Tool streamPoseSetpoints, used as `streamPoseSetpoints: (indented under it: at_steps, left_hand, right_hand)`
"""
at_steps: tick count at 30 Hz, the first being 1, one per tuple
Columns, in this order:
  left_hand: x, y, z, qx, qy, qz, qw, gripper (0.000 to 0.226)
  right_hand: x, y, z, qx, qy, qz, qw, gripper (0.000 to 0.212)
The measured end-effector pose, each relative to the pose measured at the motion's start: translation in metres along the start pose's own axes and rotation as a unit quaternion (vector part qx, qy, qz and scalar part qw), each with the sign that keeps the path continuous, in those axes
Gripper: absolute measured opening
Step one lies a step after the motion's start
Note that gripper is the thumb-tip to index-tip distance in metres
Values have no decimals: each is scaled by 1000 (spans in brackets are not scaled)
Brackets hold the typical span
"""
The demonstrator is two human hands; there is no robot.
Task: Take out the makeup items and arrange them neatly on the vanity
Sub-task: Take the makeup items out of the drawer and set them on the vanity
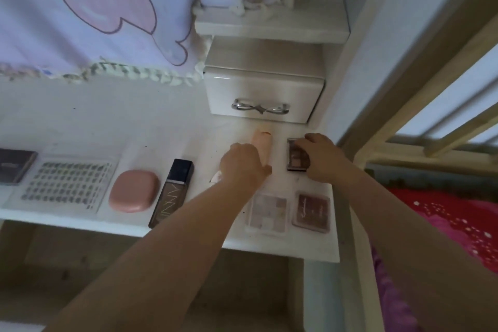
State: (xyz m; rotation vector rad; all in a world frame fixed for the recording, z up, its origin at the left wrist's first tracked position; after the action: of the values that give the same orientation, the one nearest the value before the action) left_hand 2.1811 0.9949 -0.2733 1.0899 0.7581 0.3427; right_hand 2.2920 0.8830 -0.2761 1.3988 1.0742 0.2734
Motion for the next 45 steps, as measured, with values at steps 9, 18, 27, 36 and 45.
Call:
streamPoseSetpoints:
  at_steps: [9,18,27,36,45]
  left_hand:
    - [-39,15,-35,50,-111,97,988,44]
    - [-169,-62,-231,13,-170,147,974,30]
    - [-205,-98,-334,85,-122,75,986,50]
    - [-168,-88,-331,73,-60,56,994,53]
    - [-176,-83,-331,83,-73,68,991,48]
  right_hand:
    - [-31,-16,-19,103,64,134,984,48]
    - [-127,-118,-172,204,177,-20,963,25]
    - [-85,-204,-232,70,-18,-83,994,49]
    - [-1,-216,-239,2,-146,-68,987,93]
    - [1,-232,-270,-49,-52,-66,995,67]
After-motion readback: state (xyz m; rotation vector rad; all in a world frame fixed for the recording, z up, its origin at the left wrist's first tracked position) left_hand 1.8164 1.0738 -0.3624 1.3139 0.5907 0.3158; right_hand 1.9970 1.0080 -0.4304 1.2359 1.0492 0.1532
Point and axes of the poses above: each hand's wrist, its own x-axis towards the middle knuckle, its own y-axis out of the back of the hand, z = x × y, the point moved 3 cm from there along x, towards the middle knuckle, and after that the axes turned 7 degrees about -z, right-handed, at the moved point
